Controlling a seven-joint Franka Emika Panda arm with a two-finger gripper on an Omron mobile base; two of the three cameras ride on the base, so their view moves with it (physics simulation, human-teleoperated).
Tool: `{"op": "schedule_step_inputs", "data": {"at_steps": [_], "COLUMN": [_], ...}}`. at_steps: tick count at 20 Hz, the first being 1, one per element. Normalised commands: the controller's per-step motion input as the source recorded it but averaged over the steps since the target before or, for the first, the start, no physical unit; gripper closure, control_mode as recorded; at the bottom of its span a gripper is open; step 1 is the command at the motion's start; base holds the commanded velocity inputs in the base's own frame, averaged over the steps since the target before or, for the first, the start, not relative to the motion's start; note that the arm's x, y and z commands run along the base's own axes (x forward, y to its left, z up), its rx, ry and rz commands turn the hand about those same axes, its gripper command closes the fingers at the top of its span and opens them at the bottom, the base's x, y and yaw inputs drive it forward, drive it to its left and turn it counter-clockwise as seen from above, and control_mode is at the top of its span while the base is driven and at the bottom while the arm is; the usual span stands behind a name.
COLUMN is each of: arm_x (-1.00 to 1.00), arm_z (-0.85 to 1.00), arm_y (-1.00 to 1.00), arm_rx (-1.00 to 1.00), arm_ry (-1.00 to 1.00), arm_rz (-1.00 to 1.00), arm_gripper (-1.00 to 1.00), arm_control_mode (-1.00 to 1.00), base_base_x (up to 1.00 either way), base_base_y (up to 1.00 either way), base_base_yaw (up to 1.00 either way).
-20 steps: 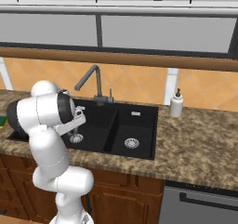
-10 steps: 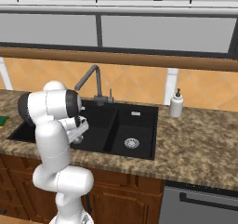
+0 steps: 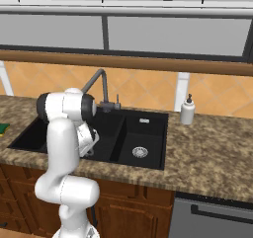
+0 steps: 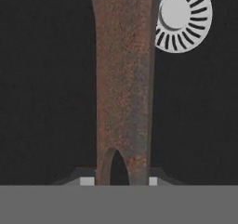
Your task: Pick the pan and sponge and place them into the sink. Then turn on the water.
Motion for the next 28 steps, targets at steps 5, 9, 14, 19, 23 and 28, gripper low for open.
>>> {"op": "schedule_step_inputs", "data": {"at_steps": [5, 9, 14, 19, 23, 28], "arm_x": [0.61, 0.67, 0.24, 0.0, -0.19, -0.49], "arm_z": [-0.36, -0.42, -0.36, 0.0, 0.0, 0.03], "arm_y": [-0.01, 0.0, 0.0, 0.0, 0.01, 0.13], "arm_rx": [0.0, -0.01, -0.03, 0.0, 0.0, 0.0], "arm_ry": [0.0, 0.0, -0.1, -0.27, -0.29, -0.27], "arm_rz": [0.05, 0.03, 0.01, 0.0, 0.0, -0.03], "arm_gripper": [1.0, 1.0, 1.0, -1.0, -1.0, -1.0], "arm_control_mode": [-1.0, -1.0, -1.0, -1.0, -1.0, -1.0], "base_base_x": [0.0, 0.0, 0.0, 0.0, 0.0, 0.0], "base_base_y": [0.0, 0.0, 0.0, 0.0, 0.0, 0.0], "base_base_yaw": [0.0, 0.0, 0.0, 0.0, 0.0, 0.0]}}
